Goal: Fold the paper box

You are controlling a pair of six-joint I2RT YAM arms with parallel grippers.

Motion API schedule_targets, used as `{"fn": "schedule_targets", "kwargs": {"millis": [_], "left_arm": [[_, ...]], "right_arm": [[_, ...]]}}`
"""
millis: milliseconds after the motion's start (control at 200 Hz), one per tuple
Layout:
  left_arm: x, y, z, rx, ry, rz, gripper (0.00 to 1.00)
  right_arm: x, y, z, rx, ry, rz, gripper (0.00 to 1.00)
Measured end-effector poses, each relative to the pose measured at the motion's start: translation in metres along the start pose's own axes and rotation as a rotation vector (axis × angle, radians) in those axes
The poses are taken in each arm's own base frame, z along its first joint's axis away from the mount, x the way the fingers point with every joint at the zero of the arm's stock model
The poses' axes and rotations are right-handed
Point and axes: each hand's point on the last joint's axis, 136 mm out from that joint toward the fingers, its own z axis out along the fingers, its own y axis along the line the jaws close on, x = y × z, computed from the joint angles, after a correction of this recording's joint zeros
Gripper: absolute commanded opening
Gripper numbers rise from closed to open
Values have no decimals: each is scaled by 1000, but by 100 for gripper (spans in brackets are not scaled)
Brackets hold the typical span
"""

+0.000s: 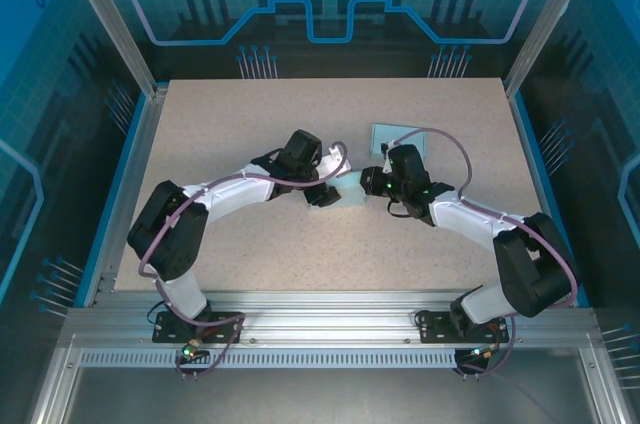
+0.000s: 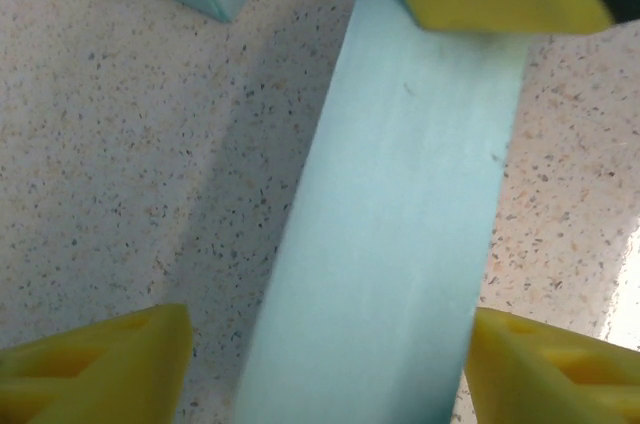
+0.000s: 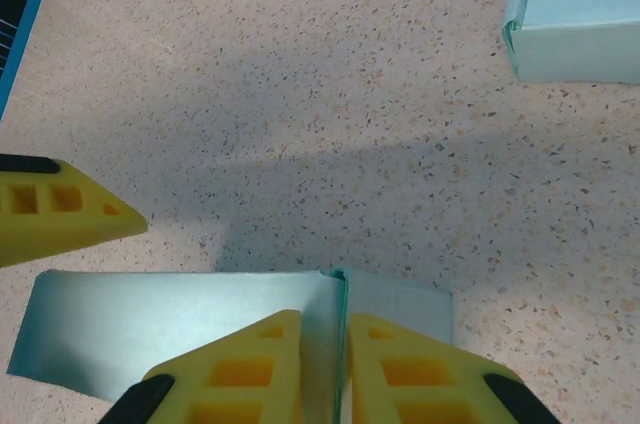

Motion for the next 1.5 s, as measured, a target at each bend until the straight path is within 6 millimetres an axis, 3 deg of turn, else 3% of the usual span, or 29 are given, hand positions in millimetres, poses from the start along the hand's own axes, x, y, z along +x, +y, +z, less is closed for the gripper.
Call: {"fn": "schedule_targets", "kwargs": {"millis": [180, 375, 455, 590, 660, 745, 926, 1241, 1501], "left_arm": [[3, -2, 1, 4, 21, 44, 35], [2, -4, 1, 1, 22, 84, 33], [1, -3, 0, -10, 21, 92, 26], [7, 10, -4, -104, 29, 114, 26], [12, 18, -9, -162, 35, 127, 25], [15, 27, -16, -237, 27, 150, 25], [13, 45, -26, -370, -1, 216, 26], [-3, 85, -33, -559, -108, 270, 27], [12, 102, -2, -610, -88, 326, 28]], "right_arm": [[-3, -1, 0, 11, -10, -3, 17], [-4, -2, -2, 23, -11, -4, 18], [-3, -2, -6, 28, -4, -3, 18], [5, -8, -17, 60, 30, 0, 27], [12, -13, -26, 83, 54, -5, 38], [11, -14, -40, 101, 48, -13, 66], [0, -17, -81, 152, -19, -36, 100], [-10, -33, -141, 254, -132, -74, 100], [-7, -54, -167, 364, -168, -79, 100]]}}
